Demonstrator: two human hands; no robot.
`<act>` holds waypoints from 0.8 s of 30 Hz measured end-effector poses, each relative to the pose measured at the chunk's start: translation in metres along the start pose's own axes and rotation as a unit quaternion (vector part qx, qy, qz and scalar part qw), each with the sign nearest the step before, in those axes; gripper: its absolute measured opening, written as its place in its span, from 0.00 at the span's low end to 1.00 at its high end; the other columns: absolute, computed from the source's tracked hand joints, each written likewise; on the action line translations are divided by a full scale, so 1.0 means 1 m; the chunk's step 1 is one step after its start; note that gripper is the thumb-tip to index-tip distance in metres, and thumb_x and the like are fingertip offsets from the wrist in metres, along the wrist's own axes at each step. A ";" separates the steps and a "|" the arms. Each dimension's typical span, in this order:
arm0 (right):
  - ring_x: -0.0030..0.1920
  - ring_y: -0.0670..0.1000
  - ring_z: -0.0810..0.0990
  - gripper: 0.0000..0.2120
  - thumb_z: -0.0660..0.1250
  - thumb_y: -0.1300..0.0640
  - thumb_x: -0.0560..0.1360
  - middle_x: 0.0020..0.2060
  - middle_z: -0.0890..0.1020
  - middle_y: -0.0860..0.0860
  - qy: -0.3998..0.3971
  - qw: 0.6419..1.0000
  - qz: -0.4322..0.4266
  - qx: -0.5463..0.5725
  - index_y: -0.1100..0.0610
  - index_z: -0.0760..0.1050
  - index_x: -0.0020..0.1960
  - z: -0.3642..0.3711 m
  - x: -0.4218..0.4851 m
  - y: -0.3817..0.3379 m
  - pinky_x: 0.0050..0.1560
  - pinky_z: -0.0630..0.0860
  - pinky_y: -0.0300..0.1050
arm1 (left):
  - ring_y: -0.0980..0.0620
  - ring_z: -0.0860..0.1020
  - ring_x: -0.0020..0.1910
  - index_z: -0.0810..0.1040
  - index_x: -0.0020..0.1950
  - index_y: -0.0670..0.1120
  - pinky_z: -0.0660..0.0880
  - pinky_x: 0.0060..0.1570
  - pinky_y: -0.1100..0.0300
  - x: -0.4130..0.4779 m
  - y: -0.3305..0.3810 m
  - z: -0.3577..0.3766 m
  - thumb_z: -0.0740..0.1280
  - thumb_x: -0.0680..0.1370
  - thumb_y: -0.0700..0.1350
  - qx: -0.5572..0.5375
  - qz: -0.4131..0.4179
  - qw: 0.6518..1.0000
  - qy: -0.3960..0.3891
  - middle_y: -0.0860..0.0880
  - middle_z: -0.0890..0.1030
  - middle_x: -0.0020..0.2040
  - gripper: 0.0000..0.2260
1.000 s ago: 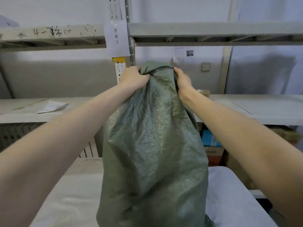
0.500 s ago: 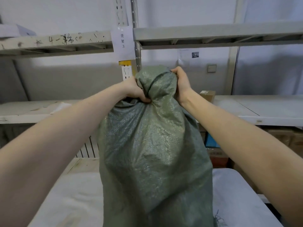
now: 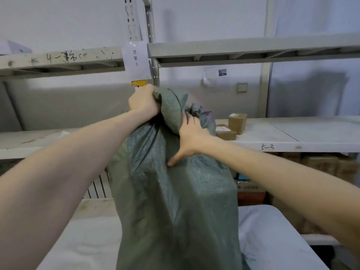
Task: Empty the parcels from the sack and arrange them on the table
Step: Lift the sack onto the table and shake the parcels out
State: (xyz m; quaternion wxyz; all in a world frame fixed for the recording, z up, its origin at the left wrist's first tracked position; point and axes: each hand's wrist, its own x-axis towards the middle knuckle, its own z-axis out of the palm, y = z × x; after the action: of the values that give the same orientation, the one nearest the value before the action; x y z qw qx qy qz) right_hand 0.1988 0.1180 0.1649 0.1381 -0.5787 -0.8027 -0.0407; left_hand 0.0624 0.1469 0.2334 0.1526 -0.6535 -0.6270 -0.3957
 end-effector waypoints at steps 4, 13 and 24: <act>0.71 0.59 0.58 0.75 0.83 0.39 0.50 0.70 0.58 0.56 0.138 0.988 0.041 0.062 0.59 0.34 0.77 0.017 -0.002 -0.002 0.66 0.66 0.61 | 0.43 0.77 0.49 0.75 0.43 0.48 0.70 0.44 0.53 0.001 0.015 -0.004 0.60 0.78 0.42 -0.030 0.026 0.999 0.030 0.45 0.79 0.47 0.06; 0.68 0.59 0.61 0.62 0.81 0.42 0.58 0.69 0.61 0.57 0.276 0.959 0.065 -0.006 0.61 0.47 0.77 0.016 0.029 0.026 0.63 0.68 0.53 | 0.44 0.77 0.47 0.79 0.41 0.46 0.72 0.40 0.53 -0.005 0.041 -0.017 0.59 0.75 0.41 -0.040 0.082 0.988 0.126 0.47 0.80 0.43 0.09; 0.73 0.61 0.60 0.53 0.77 0.55 0.65 0.75 0.59 0.58 0.176 0.933 0.095 0.298 0.54 0.45 0.78 0.027 0.022 0.087 0.71 0.64 0.58 | 0.46 0.76 0.49 0.75 0.52 0.44 0.75 0.46 0.54 -0.039 0.043 -0.010 0.71 0.70 0.46 -0.025 0.114 0.973 -0.201 0.46 0.77 0.48 0.14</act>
State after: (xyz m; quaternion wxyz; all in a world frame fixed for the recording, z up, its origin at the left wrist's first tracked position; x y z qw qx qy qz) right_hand 0.2697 0.1731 0.1368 0.4468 -0.5678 -0.6822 0.1122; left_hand 0.1032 0.1057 0.2243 0.0514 -0.7904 -0.5562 -0.2516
